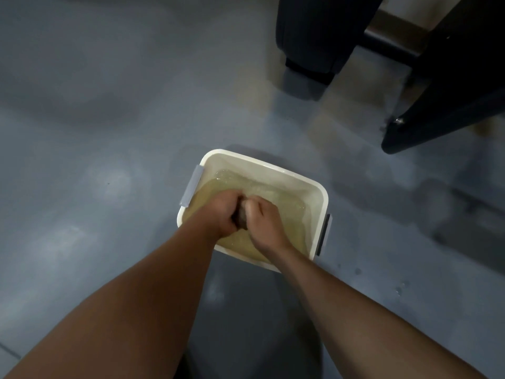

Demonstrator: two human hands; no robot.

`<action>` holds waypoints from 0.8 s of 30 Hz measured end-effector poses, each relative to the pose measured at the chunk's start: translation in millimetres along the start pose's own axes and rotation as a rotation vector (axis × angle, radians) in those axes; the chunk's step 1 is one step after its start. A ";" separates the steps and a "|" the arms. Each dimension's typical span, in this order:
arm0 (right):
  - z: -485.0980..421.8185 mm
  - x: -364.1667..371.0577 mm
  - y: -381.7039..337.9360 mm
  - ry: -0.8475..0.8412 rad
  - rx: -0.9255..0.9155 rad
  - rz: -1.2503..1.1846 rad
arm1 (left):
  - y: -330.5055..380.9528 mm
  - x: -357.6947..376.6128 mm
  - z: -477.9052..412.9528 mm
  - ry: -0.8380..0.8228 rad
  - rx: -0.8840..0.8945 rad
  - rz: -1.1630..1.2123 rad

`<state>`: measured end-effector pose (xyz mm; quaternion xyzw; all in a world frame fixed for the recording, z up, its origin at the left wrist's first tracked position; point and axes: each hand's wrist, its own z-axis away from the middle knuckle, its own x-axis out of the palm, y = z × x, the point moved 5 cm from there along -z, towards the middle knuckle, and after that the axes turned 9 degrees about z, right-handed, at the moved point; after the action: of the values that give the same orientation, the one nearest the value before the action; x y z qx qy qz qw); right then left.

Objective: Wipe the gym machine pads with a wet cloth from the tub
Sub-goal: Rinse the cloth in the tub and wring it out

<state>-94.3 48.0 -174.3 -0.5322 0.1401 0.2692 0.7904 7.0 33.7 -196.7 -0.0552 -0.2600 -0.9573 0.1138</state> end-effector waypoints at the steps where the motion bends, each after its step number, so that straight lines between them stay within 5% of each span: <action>1: 2.0 2.2 -5.7 0.001 -0.074 0.047 | 5.0 -3.8 0.3 0.005 0.083 -0.163; 2: 3.4 4.7 -10.1 -0.013 -0.140 0.127 | 10.6 -3.0 3.4 0.004 0.164 -0.462; 4: -0.8 6.2 -5.9 -0.052 -0.171 0.313 | 12.8 -0.4 -4.0 -0.008 0.262 -0.689; 7: -19.1 -2.4 16.6 -0.053 -0.048 0.475 | 1.6 7.1 -3.3 -0.047 0.148 -0.250; 10: -30.1 -15.7 43.2 0.066 0.193 0.513 | 9.0 2.9 2.1 -0.062 0.302 -0.866; 13: -23.9 -24.5 58.2 0.122 0.351 0.312 | 10.1 -7.1 -5.9 0.004 0.327 -0.995; 18: -20.6 -10.0 47.1 -0.149 0.274 0.113 | -6.6 2.8 -17.9 -0.059 0.399 -1.145; 22: -19.1 -18.7 41.9 -0.075 0.446 -0.295 | 5.3 10.8 -6.4 -0.027 0.498 -1.073; 24: -18.2 -20.6 51.3 -0.056 0.547 -0.231 | 14.0 11.4 0.3 0.008 0.478 -0.928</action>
<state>-139.4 40.5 -210.3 -0.3040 0.1241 0.1441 0.9335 -0.5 20.0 -187.7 0.0970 -0.4679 -0.8211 -0.3122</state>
